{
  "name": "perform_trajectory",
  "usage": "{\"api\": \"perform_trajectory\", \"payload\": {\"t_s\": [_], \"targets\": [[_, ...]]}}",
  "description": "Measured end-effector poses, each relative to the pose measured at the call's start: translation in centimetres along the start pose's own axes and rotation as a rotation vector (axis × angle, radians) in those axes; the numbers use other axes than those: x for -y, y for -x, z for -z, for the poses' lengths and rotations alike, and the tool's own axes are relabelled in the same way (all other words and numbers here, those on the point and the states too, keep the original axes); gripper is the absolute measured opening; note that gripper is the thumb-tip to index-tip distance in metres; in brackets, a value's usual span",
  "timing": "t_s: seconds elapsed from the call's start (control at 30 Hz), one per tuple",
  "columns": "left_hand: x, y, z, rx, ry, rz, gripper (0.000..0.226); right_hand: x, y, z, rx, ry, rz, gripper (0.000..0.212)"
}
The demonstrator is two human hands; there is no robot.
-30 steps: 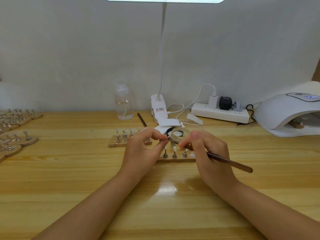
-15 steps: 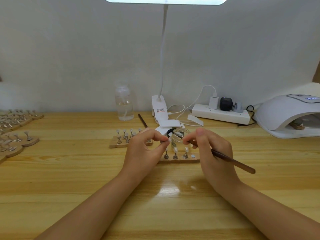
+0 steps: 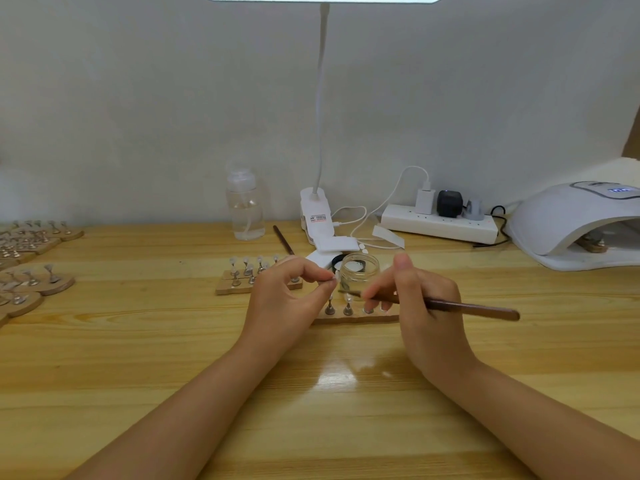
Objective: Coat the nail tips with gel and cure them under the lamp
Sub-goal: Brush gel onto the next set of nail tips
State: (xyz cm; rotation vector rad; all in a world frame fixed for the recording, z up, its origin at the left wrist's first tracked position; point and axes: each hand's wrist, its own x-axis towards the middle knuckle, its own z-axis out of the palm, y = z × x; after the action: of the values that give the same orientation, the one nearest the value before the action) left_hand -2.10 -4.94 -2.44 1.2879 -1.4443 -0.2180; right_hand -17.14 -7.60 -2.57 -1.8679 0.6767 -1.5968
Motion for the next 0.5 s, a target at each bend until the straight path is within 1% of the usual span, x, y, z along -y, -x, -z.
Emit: {"api": "perform_trajectory", "payload": {"t_s": [0.07, 0.13, 0.23, 0.27, 0.33, 0.4, 0.5], "targets": [[0.01, -0.06, -0.04, 0.0, -0.002, -0.003, 0.023, 0.02, -0.06, 0.05, -0.003, 0.087, 0.052, 0.042], [-0.01, -0.03, -0.04, 0.0, -0.004, -0.003, 0.023, -0.03, -0.04, -0.04, 0.017, 0.117, 0.043, 0.04], [-0.06, 0.06, 0.01, -0.002, 0.004, 0.003, 0.024, 0.09, 0.24, -0.17, 0.015, -0.016, -0.05, 0.046], [-0.06, 0.04, 0.02, -0.001, 0.005, 0.002, 0.023, 0.08, 0.26, -0.15, 0.006, -0.025, -0.037, 0.046], [-0.01, -0.02, 0.02, 0.006, -0.003, -0.003, 0.021, 0.09, 0.18, -0.12, -0.005, 0.045, 0.021, 0.044], [-0.01, -0.04, 0.01, 0.012, -0.007, -0.005, 0.019, 0.1, -0.02, -0.15, 0.01, 0.092, 0.038, 0.042], [-0.04, -0.02, -0.05, 0.005, -0.007, -0.005, 0.024, 0.1, 0.11, -0.19, 0.022, -0.014, -0.071, 0.043]]}}
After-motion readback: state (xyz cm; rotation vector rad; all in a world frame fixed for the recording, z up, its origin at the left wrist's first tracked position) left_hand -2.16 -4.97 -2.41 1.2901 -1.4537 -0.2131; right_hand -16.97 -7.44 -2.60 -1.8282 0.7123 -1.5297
